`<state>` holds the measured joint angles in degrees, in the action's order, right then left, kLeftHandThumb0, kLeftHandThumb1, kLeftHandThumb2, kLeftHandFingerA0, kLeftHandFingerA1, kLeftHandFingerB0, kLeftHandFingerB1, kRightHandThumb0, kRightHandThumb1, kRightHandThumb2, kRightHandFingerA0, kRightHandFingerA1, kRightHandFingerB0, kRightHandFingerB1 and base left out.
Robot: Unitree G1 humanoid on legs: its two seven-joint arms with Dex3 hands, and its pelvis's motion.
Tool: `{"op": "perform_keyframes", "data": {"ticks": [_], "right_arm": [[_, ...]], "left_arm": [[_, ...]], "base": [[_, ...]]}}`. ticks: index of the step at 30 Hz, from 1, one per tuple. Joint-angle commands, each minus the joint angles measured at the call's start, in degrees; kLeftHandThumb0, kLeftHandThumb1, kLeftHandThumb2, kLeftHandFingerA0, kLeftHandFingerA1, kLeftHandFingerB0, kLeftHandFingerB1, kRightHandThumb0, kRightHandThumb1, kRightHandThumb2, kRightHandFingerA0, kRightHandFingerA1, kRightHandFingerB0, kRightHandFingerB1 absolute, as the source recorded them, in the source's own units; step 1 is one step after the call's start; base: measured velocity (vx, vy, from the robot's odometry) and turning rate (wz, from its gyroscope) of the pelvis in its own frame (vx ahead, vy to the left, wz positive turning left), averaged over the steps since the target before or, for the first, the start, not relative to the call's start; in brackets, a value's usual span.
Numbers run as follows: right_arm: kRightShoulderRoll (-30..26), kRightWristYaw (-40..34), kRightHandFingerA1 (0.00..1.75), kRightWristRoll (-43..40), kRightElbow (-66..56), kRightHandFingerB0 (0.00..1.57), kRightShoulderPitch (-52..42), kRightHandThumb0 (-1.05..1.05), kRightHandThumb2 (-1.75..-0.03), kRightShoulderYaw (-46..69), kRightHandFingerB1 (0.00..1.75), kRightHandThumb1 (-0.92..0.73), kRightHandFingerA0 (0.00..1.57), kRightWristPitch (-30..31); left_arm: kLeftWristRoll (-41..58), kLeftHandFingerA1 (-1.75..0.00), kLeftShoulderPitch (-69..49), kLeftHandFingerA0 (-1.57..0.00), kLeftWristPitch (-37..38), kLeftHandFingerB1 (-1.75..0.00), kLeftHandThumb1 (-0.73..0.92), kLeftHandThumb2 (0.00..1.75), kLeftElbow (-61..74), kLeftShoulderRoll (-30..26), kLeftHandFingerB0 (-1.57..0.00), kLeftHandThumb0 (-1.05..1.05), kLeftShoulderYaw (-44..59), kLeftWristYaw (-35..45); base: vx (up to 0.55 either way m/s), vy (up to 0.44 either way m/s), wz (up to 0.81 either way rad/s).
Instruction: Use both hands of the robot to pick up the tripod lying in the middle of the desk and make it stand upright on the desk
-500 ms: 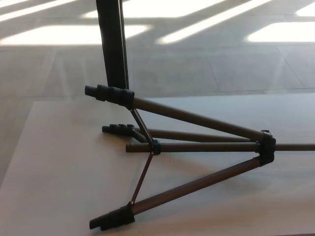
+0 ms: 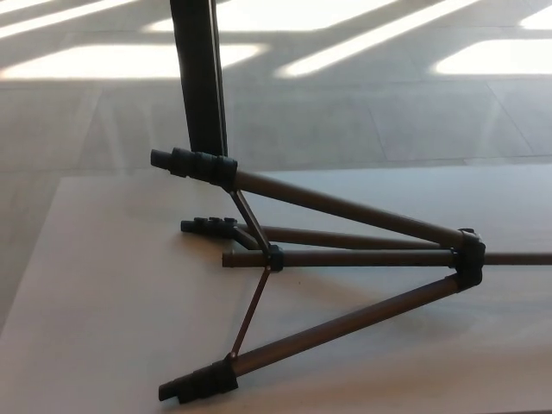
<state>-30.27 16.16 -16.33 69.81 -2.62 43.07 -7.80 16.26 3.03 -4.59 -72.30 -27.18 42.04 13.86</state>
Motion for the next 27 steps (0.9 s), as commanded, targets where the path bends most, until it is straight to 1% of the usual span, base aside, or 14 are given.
{"op": "perform_keyframes", "data": {"ticks": [1,2,3,5,6,9,14,15,16,18,20,23,26,27], "right_arm": [[-3.39,1.71,0.43,-8.25,-2.17,0.06,1.81,-0.77,-0.95,5.79,0.29,-0.55,0.01,1.18],[-3.38,3.58,0.48,-10.23,-3.18,0.01,2.12,-0.73,-0.61,7.76,0.29,-0.73,0.02,1.82],[-3.33,2.86,0.57,-11.48,-5.81,0.0,2.42,-0.76,-0.95,9.0,0.26,-0.55,0.05,4.09],[-2.97,1.4,0.54,-11.8,-8.28,0.08,3.23,-0.73,-0.62,9.84,0.3,-0.74,0.12,4.41],[-3.34,1.26,0.56,-14.38,-12.26,0.0,5.11,-0.73,-0.97,11.65,0.33,-0.54,0.07,7.2],[-2.2,-0.07,0.54,-16.47,-20.03,0.08,6.13,-0.81,-0.91,12.95,0.25,-0.57,0.09,10.75],[1.95,-2.82,0.53,-17.11,-35.64,0.0,5.88,-0.39,-1.0,11.72,0.51,-0.37,0.02,12.01],[3.17,-2.04,0.51,-16.9,-38.53,0.13,5.93,-0.79,-0.63,10.69,0.31,-0.75,0.13,10.63],[5.95,-5.56,0.62,-16.72,-47.27,0.17,6.24,-0.8,-0.95,8.5,0.46,-0.57,0.22,12.06],[7.73,-6.27,0.64,-16.7,-52.41,0.17,6.13,-0.78,-0.96,6.96,0.46,-0.59,0.22,12.42],[10.68,-7.8,0.91,-17.4,-61.91,0.27,6.5,-0.8,-0.62,3.19,0.53,-0.76,0.25,13.9],[13.1,-7.1,0.86,-17.85,-68.34,0.29,6.7,-0.87,-0.94,-0.36,0.64,-0.58,0.36,13.64],[15.06,-3.63,0.96,-16.55,-73.45,0.28,6.16,-1.0,-0.63,-6.12,0.72,-0.74,0.44,12.24],[15.86,-1.82,0.93,-15.83,-75.0,0.19,6.08,-0.99,-1.07,-8.59,0.64,-0.58,0.57,11.32]], "left_arm": [[5.52,-1.75,3.46,-0.68,4.04,-1.75,0.55,0.95,1.11,-3.16,-0.39,-1.05,3.61,0.34],[4.75,-1.75,4.44,-0.53,5.41,-1.75,0.56,0.99,1.36,-3.82,-0.4,-1.05,3.13,0.5],[3.64,-1.75,5.29,-0.53,6.92,-1.75,0.59,0.93,2.1,-4.68,-0.36,-1.05,2.03,1.12],[3.91,-1.75,7.73,-0.61,6.23,-1.75,0.64,0.85,2.89,-5.88,-0.31,-1.05,2.03,0.18],[4.75,-1.63,12.6,-0.65,6.61,-1.56,0.65,0.8,5.55,-8.51,-0.45,-1.05,2.18,1.32],[7.45,-1.13,18.45,-1.0,5.14,-1.09,0.54,0.71,10.34,-10.27,-0.94,-1.05,3.37,2.67],[8.24,-0.95,26.04,-1.07,2.53,-0.86,0.36,0.87,19.6,-11.15,-1.07,-1.05,1.51,4.77],[7.12,-1.0,26.9,-0.89,3.69,-0.9,0.54,0.65,22.39,-11.4,-0.93,-1.05,-0.14,5.93],[7.19,-1.0,29.12,-0.65,2.16,-0.9,0.58,0.65,28.84,-11.72,-0.66,-1.05,-2.21,7.13],[6.41,-1.0,29.48,-0.53,0.44,-0.86,0.6,0.64,35.87,-11.28,-0.59,-1.05,-3.99,5.35],[7.26,-0.85,28.98,-0.32,-2.01,-0.66,0.73,0.63,51.65,-10.74,-0.32,-1.0,-7.85,6.2],[6.72,-0.69,29.33,-0.36,-4.42,-0.52,0.72,0.62,64.21,-10.84,-0.33,-0.94,-11.99,5.16],[5.3,-0.57,32.33,-0.37,-7.37,-0.4,0.76,0.62,75.3,-12.31,-0.29,-0.79,-18.97,6.41],[5.57,-0.55,34.21,-0.4,-9.97,-0.4,0.73,0.62,78.66,-12.14,-0.31,-0.76,-21.75,6.35]], "base": [[0.0,0.0,0.0],[0.0,0.0,0.0],[0.0,0.0,0.0],[0.0,0.0,0.0],[0.0,0.0,0.0],[0.0,0.0,0.0],[0.0,0.0,0.0],[0.0,0.0,0.0],[0.0,0.0,0.0],[0.0,0.0,0.0],[0.0,0.0,0.0],[0.0,0.0,0.0],[0.0,0.0,0.0],[0.0,0.0,0.0]]}}
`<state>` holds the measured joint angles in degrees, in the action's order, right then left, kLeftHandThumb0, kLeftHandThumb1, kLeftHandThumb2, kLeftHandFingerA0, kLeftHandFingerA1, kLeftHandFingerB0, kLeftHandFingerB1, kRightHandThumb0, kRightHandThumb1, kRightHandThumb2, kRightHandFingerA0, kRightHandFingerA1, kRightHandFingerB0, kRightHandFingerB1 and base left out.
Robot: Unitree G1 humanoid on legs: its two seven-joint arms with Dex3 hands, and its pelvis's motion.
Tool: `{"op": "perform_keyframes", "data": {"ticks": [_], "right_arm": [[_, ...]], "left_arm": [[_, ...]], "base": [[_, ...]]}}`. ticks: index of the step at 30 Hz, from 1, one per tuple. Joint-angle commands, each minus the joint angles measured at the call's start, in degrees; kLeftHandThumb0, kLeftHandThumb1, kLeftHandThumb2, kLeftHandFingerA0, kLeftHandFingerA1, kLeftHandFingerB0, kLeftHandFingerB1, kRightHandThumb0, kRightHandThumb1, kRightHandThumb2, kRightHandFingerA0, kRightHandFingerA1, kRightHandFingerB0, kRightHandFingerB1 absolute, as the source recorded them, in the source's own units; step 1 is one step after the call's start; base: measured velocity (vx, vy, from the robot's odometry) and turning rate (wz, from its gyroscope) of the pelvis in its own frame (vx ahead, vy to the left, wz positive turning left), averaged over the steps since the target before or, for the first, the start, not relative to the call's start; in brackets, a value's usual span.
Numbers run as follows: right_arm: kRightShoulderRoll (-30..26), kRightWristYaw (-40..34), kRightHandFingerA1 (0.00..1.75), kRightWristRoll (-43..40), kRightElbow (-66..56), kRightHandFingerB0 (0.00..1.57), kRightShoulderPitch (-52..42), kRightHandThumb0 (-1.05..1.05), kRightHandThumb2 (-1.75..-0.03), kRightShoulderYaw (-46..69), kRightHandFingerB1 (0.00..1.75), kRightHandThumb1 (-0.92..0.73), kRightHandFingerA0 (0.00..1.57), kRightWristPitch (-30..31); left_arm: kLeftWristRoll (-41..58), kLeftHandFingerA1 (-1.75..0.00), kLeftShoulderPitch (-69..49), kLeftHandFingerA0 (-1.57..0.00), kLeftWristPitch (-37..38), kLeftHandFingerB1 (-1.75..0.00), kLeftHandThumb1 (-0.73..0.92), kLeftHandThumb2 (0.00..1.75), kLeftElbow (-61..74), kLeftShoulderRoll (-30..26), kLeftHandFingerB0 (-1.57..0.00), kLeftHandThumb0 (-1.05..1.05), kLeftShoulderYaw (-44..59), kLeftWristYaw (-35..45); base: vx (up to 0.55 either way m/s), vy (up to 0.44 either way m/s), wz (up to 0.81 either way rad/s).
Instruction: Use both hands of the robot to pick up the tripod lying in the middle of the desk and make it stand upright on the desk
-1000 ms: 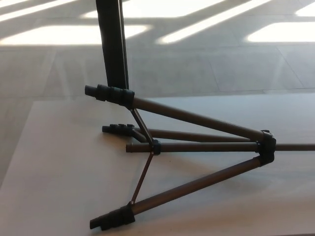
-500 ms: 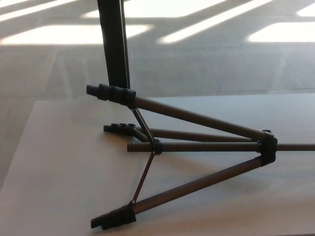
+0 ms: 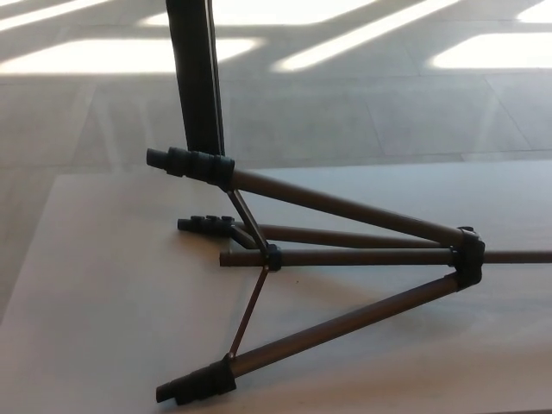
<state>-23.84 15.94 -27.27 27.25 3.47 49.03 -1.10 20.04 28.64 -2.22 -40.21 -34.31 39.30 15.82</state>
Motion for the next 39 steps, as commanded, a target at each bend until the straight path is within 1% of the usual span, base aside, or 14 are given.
{"op": "perform_keyframes", "data": {"ticks": [1,3,4,5,10,11,12,14,19,20,22,26,28,39], "right_arm": [[9.72,-1.13,0.98,-4.24,-32.98,0.34,-0.05,-1.05,-0.64,-15.67,0.76,-0.76,0.46,4.31],[9.95,-1.09,0.98,-3.37,-33.77,0.34,-0.22,-1.05,-0.64,-16.7,0.76,-0.76,0.46,4.44],[10.04,-0.71,0.96,-3.49,-35.01,0.28,-0.52,-1.05,-1.07,-18.14,0.7,-0.55,0.59,5.75],[11.02,-0.56,1.09,-2.98,-36.58,0.25,-0.64,-1.05,-0.65,-20.79,0.75,-0.73,0.28,6.72],[14.69,-1.23,0.98,0.45,-39.3,0.43,-2.28,-1.05,-0.66,-27.77,0.79,-0.71,0.51,8.11],[15.3,-1.64,1.02,1.53,-39.37,0.37,-2.36,-1.05,-1.01,-29.14,0.73,-0.37,0.75,8.49],[15.8,-2.02,0.95,1.75,-39.31,0.52,-2.38,-1.05,-0.65,-29.87,0.78,-0.67,0.58,9.13],[18.18,-2.58,0.92,0.03,-38.01,0.55,-1.44,-1.05,-0.62,-32.12,0.75,-0.59,0.64,12.09],[21.26,-1.61,0.93,1.34,-34.35,0.56,0.04,-1.05,-0.62,-35.98,0.78,-0.59,0.66,11.28],[21.93,-2.44,0.89,1.32,-33.97,0.6,0.42,-1.05,-0.61,-36.42,0.76,-0.57,0.71,12.04],[23.25,-3.41,0.89,1.44,-32.94,0.62,1.02,-1.05,-0.61,-37.09,0.74,-0.56,0.72,12.09],[26.0,-2.64,0.95,1.53,-29.64,0.6,1.11,-1.05,-0.61,-40.2,0.76,-0.56,0.62,12.42],[26.59,-2.29,0.94,2.05,-28.68,0.59,0.95,-1.05,-0.61,-41.27,0.74,-0.57,0.63,11.84],[30.69,-5.89,0.93,2.29,-27.83,0.77,-1.55,-1.05,-0.61,-44.57,0.72,-0.49,0.79,14.64]], "left_arm": [[2.34,-0.53,9.42,-0.41,-14.14,-0.4,0.71,0.61,47.9,-4.57,-0.33,-0.77,-20.05,3.86],[2.82,-0.53,9.99,-0.41,-16.07,-0.4,0.71,0.61,49.47,-4.18,-0.33,-0.77,-20.91,3.18],[3.09,-0.52,10.75,-0.4,-15.78,-0.41,0.73,0.62,50.36,-3.51,-0.32,-0.74,-22.28,4.04],[3.06,-0.49,12.21,-0.4,-16.55,-0.39,0.73,0.62,52.2,-2.78,-0.32,-0.74,-25.1,5.14],[5.02,-0.51,15.23,-0.42,-20.2,-0.41,0.55,0.75,55.82,-0.17,-0.33,-0.83,-31.05,7.26],[3.08,-0.49,16.12,-0.44,-18.82,-0.37,0.7,0.62,55.66,0.36,-0.34,-0.8,-32.75,8.23],[2.44,-0.51,16.66,-0.43,-18.55,-0.38,0.69,0.61,55.93,0.85,-0.35,-0.77,-33.81,8.56],[3.38,-0.66,19.56,-0.39,-22.84,-0.49,0.47,0.93,57.47,2.87,-0.18,-0.69,-37.56,8.41],[-5.22,-0.51,24.28,-0.41,-22.69,-0.39,0.61,0.59,57.15,1.39,-0.36,-0.69,-45.2,12.14],[-5.61,-0.63,25.1,-0.41,-22.38,-0.48,0.44,0.91,56.51,1.49,-0.22,-0.65,-45.97,12.86],[-5.74,-0.54,26.28,-0.39,-22.49,-0.41,0.56,0.59,55.66,2.09,-0.35,-0.71,-47.24,13.19],[-11.84,-0.63,28.12,-0.42,-20.48,-0.47,0.46,0.89,52.87,2.99,-0.25,-0.73,-55.3,16.04],[-13.04,-0.54,27.75,-0.4,-20.44,-0.42,0.51,0.63,52.94,3.52,-0.37,-0.75,-57.46,15.27],[-29.73,-0.6,29.35,-0.41,-9.24,-0.42,0.62,0.59,50.93,3.07,-0.42,-0.79,-71.86,14.39]], "base": [[0.0,0.0,0.0],[0.0,0.0,0.0],[0.0,0.0,0.0],[0.0,0.0,0.0],[0.0,0.0,0.0],[0.0,0.0,0.0],[0.0,0.0,0.0],[0.0,0.0,0.0],[0.0,0.0,0.0],[0.0,0.0,0.0],[0.0,0.0,0.0],[0.0,0.0,0.0],[0.0,0.0,0.0],[0.0,0.0,0.0]]}}
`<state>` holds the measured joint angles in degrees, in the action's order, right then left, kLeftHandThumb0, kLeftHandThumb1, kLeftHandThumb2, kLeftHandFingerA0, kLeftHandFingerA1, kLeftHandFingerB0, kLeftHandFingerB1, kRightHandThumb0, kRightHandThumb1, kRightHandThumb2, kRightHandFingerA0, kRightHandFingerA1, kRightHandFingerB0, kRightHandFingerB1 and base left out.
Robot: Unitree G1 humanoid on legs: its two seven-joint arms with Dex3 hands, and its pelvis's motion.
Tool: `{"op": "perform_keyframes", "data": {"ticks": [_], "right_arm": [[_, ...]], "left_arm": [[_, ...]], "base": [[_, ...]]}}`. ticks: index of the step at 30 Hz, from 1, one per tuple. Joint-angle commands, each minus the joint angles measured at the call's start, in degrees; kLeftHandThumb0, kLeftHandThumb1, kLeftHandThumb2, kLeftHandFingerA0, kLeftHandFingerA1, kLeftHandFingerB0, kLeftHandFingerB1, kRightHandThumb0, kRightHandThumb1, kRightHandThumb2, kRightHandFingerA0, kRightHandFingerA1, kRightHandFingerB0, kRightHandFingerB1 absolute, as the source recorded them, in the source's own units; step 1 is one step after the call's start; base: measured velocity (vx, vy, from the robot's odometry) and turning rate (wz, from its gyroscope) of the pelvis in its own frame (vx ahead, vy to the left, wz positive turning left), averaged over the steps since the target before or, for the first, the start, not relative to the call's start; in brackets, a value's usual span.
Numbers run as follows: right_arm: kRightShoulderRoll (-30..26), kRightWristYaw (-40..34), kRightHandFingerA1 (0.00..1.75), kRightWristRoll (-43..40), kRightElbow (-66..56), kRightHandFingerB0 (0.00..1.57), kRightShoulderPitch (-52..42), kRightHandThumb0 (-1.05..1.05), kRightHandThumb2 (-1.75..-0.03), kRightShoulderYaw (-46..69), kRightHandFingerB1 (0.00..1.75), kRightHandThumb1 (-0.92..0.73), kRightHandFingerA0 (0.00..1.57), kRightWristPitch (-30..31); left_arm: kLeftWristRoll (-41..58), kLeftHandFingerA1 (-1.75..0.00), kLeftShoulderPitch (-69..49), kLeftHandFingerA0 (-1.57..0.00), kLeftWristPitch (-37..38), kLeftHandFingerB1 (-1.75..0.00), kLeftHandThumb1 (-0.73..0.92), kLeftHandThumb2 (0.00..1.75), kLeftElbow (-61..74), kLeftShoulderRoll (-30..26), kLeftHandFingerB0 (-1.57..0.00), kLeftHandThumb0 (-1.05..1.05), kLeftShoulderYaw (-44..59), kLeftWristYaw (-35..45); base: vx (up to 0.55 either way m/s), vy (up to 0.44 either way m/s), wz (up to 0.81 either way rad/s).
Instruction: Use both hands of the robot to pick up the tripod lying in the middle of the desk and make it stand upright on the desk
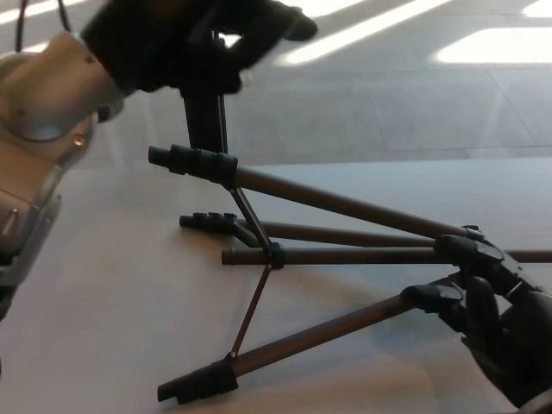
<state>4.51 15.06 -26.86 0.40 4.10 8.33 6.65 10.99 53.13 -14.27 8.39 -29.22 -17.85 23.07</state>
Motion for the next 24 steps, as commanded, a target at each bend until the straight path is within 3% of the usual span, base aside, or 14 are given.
{"op": "perform_keyframes", "data": {"ticks": [1,5,10,11,12,13,18,19,20,21,22,23,24], "right_arm": [[2.51,-5.38,0.97,1.8,-2.41,0.73,-3.8,-1.05,-0.61,-4.54,0.75,-0.48,0.76,7.72],[2.1,-5.22,0.97,3.11,-4.48,0.78,-7.26,-1.05,-0.62,-6.25,0.77,-0.51,0.71,6.98],[1.52,-5.24,0.99,3.97,-6.39,0.73,-9.8,-1.05,-0.62,-7.58,0.8,-0.53,0.69,6.78],[1.41,-5.61,1.01,4.05,-7.19,0.74,-10.23,-1.05,-0.63,-7.85,0.8,-0.54,0.69,7.36],[1.51,-6.02,1.01,3.61,-7.75,0.77,-10.49,-1.05,-0.63,-7.89,0.79,-0.53,0.7,8.11],[1.74,-6.51,1.02,2.82,-8.55,0.7,-11.02,-1.05,-0.62,-7.9,0.84,-0.53,0.73,9.22],[1.67,-6.69,1.04,1.63,-10.67,0.67,-13.38,-1.05,-0.62,-8.68,0.84,-0.52,0.71,10.87],[1.58,-6.96,1.05,1.65,-10.94,0.68,-13.6,-1.05,-0.63,-8.7,0.85,-0.52,0.7,11.31],[1.5,-7.62,1.06,1.47,-11.43,0.69,-13.86,-1.05,-0.63,-8.56,0.86,-0.52,0.7,12.23],[1.69,-7.91,1.07,1.2,-11.43,0.68,-13.84,-1.05,-0.63,-8.39,0.86,-0.51,0.69,12.42],[2.04,-8.24,1.07,0.96,-11.29,0.68,-13.6,-1.05,-0.63,-8.3,0.86,-0.51,0.69,12.46],[2.07,-8.05,1.07,0.86,-11.15,0.68,-13.54,-1.05,-0.62,-8.34,0.87,-0.52,0.69,12.23],[2.06,-7.95,1.06,0.69,-11.14,0.68,-13.52,-1.05,-0.62,-8.38,0.87,-0.51,0.7,12.28]], "left_arm": [[-22.8,-0.62,4.64,-0.42,5.7,-0.44,0.61,0.59,1.53,-1.42,-0.43,-0.81,-16.26,6.14],[-30.39,-0.6,8.24,-0.29,12.54,-0.43,0.75,0.63,0.55,-3.55,-0.29,-0.94,-21.4,8.75],[-36.72,-0.59,12.2,-0.18,12.26,-0.42,0.76,0.64,1.55,-5.63,-0.2,-0.99,-25.98,12.86],[-37.48,-0.61,12.91,-0.19,11.98,-0.48,0.56,1.03,1.71,-5.93,-0.13,-0.95,-26.51,13.49],[-38.15,-0.59,13.26,-0.2,12.31,-0.42,0.74,0.63,1.59,-6.2,-0.22,-1.01,-26.77,13.35],[-40.14,-0.57,14.09,-0.14,13.22,-0.47,0.55,1.02,0.97,-6.7,-0.14,-0.94,-27.53,13.23],[-51.9,-0.52,17.38,-0.1,16.74,-0.45,0.51,0.98,-2.33,-9.15,-0.16,-0.92,-32.08,10.42],[-53.1,-0.54,17.95,-0.03,16.46,-0.5,0.17,0.9,-3.06,-9.19,0.0,-0.4,-32.92,10.69],[-55.22,-0.46,18.71,-0.08,15.56,-0.33,0.62,0.6,-4.72,-9.1,-0.18,-0.96,-34.4,10.55],[-56.09,-0.54,18.97,-0.03,15.33,-0.5,0.15,0.88,-5.46,-9.09,0.0,-0.4,-35.03,10.13],[-56.93,-0.54,19.45,-0.03,15.31,-0.5,0.15,0.88,-6.07,-9.32,0.0,-0.4,-35.63,10.0],[-58.14,-0.38,19.67,-0.04,15.08,-0.4,0.54,0.96,-6.81,-9.48,-0.1,-0.95,-36.3,9.23],[-59.28,-0.39,19.89,-0.05,14.97,-0.3,0.62,0.61,-7.49,-9.63,-0.15,-0.95,-36.95,8.69]], "base": [[0.0,0.0,0.0],[0.0,0.0,0.0],[0.0,0.0,0.0],[0.0,0.0,0.0],[0.0,0.0,0.0],[0.0,0.0,0.0],[0.0,0.0,0.0],[0.0,0.0,0.0],[0.0,0.0,0.0],[0.0,0.0,0.0],[0.0,0.0,0.0],[0.0,0.0,0.0],[0.0,0.0,0.0]]}}
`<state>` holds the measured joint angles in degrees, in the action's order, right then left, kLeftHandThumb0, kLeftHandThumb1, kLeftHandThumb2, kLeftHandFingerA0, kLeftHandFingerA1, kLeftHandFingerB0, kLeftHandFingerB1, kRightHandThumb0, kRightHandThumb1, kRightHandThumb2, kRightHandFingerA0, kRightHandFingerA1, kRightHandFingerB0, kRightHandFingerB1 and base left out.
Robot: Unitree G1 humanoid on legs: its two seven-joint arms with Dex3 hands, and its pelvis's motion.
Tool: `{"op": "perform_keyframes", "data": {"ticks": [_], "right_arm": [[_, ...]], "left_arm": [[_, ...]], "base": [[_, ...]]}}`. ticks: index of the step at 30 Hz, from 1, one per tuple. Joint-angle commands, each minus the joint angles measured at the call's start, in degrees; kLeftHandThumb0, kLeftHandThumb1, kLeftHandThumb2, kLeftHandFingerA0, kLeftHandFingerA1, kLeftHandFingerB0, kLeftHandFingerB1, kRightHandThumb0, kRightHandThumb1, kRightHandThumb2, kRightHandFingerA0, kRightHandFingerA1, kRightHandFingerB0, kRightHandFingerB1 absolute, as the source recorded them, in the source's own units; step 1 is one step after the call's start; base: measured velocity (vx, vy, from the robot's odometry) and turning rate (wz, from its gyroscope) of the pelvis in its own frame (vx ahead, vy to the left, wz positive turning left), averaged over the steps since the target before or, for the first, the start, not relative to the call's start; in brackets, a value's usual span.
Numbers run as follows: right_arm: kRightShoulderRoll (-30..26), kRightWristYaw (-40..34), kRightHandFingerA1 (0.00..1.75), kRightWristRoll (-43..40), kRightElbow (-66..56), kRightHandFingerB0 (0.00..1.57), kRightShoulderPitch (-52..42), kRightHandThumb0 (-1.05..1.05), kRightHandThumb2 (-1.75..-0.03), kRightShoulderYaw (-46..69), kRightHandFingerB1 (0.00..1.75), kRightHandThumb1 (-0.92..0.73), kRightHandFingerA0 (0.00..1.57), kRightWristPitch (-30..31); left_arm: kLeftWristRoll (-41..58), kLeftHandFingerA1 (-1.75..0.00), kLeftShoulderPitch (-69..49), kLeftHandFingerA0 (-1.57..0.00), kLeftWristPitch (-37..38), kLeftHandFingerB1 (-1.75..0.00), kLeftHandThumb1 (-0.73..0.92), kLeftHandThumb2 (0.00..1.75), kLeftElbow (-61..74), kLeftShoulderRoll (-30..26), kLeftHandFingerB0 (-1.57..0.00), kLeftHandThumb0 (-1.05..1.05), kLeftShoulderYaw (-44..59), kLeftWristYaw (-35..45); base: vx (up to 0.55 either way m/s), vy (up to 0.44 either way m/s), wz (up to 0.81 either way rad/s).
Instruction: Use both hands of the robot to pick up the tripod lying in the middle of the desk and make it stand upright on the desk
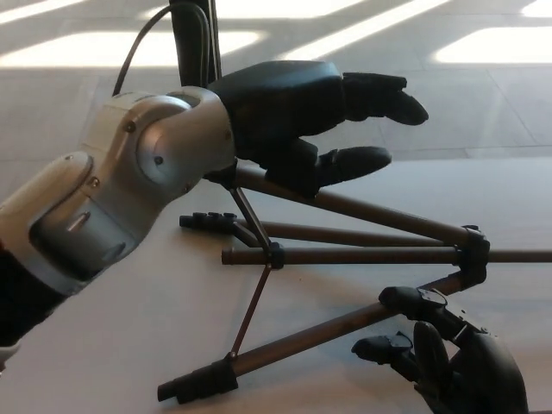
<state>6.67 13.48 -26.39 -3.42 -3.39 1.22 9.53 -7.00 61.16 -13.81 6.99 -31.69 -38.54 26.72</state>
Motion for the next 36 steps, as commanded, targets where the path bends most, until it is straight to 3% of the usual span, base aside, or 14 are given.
{"op": "perform_keyframes", "data": {"ticks": [1,5,6,8,9,10,11,14,19,20,26,29,31,36], "right_arm": [[-0.2,-6.39,1.06,0.08,-7.36,0.66,-5.92,-1.05,-0.62,-1.35,0.88,-0.52,0.67,9.85],[-0.35,-7.67,1.07,0.5,-7.83,0.7,-5.53,-1.05,-0.64,-1.43,0.86,-0.52,0.7,11.3],[-0.18,-7.93,1.07,0.3,-7.98,0.73,-5.68,-1.05,-0.64,-1.41,0.85,-0.51,0.7,11.62],[-0.02,-8.09,1.07,-0.09,-8.16,0.73,-5.82,-1.05,-0.64,-1.45,0.85,-0.51,0.7,12.11],[0.04,-8.08,1.08,-0.19,-8.2,0.71,-5.97,-1.05,-0.63,-1.48,0.85,-0.51,0.69,12.17],[0.27,-8.28,1.07,-0.27,-8.22,0.71,-5.93,-1.05,-0.63,-1.49,0.85,-0.5,0.7,12.18],[0.86,-9.24,1.08,-0.99,-8.79,0.72,-6.01,-1.05,-0.63,-1.35,0.86,-0.49,0.72,13.22],[1.26,-10.51,1.14,-2.24,-9.99,0.62,-5.55,-1.05,-0.63,-0.93,0.93,-0.48,0.68,15.29],[1.23,-10.86,1.31,-3.3,-10.57,0.5,-4.68,-1.05,-0.64,-0.81,1.03,-0.49,0.47,17.31],[1.44,-12.02,1.41,-4.03,-10.89,0.43,-3.81,-1.05,-0.65,-0.28,1.07,-0.46,0.37,18.93],[2.85,-17.05,1.53,-6.1,-11.8,0.42,-0.23,-1.05,-0.69,1.45,1.12,-0.46,0.31,25.21],[3.19,-17.76,1.54,-6.27,-12.11,0.44,0.28,-1.05,-0.69,1.73,1.12,-0.45,0.31,26.29],[3.51,-17.98,1.55,-6.21,-12.13,0.47,0.85,-1.05,-0.69,1.78,1.11,-0.45,0.31,26.88],[6.81,-24.09,1.55,-8.5,-12.56,0.24,3.32,-1.05,-0.65,4.84,1.39,-0.45,0.08,32.76]], "left_arm": [[-42.94,-0.32,12.09,-0.04,14.4,-0.36,0.54,0.94,-7.52,-7.36,-0.13,-0.93,-17.24,3.83],[-47.4,-0.34,12.95,-0.06,12.95,-0.27,0.57,0.59,-11.65,-7.9,-0.16,-0.92,-20.19,1.07],[-48.33,-0.53,12.97,-0.02,13.09,-0.48,0.12,0.85,-12.3,-8.09,0.0,-0.39,-20.73,-0.07],[-49.87,-0.53,13.16,-0.02,12.65,-0.48,0.11,0.85,-13.27,-8.39,0.0,-0.39,-21.84,-1.01],[-50.6,-0.35,13.34,-0.09,12.27,-0.27,0.57,0.59,-14.06,-8.37,-0.17,-0.94,-22.57,-1.0],[-50.93,-0.32,13.47,-0.04,11.98,-0.37,0.51,0.93,-14.51,-8.37,-0.12,-0.9,-22.91,-0.98],[-51.55,-0.35,13.65,-0.03,10.39,-0.27,0.57,0.57,-16.06,-7.93,-0.14,-0.96,-24.09,0.24],[-50.99,-0.11,13.62,-0.06,7.65,-0.16,0.46,0.95,-18.98,-6.93,-0.05,-0.86,-25.76,2.46],[-50.18,-0.38,11.08,0.0,4.02,-0.31,0.57,0.6,-20.43,-6.34,-0.06,-1.01,-27.21,2.99],[-50.78,-0.16,10.42,-0.03,3.84,-0.19,0.47,0.96,-21.12,-6.07,-0.14,-0.84,-28.21,2.46],[-49.63,-0.37,9.93,-0.02,1.88,-0.28,0.58,0.57,-24.4,-4.58,-0.11,-0.93,-28.91,0.99],[-48.21,-0.12,9.29,-0.06,0.12,-0.19,0.48,0.95,-25.73,-2.97,-0.07,-0.87,-29.28,2.71],[-46.55,-0.36,8.09,0.0,-2.65,-0.31,0.56,0.61,-27.04,-0.9,-0.09,-0.96,-29.01,3.07],[-47.13,-0.44,9.07,-0.06,-4.34,-0.26,0.42,0.8,-29.31,2.68,-0.12,-0.97,-30.49,5.35]], "base": [[0.0,0.0,0.0],[0.0,0.0,0.0],[0.0,0.0,0.0],[0.0,0.0,0.0],[0.0,0.0,0.0],[0.0,0.0,0.0],[0.0,0.0,0.0],[0.0,0.0,0.0],[0.0,0.0,0.0],[0.0,0.0,0.0],[0.0,0.0,0.0],[0.0,0.0,0.0],[0.0,0.0,0.0],[0.0,0.0,0.0]]}}
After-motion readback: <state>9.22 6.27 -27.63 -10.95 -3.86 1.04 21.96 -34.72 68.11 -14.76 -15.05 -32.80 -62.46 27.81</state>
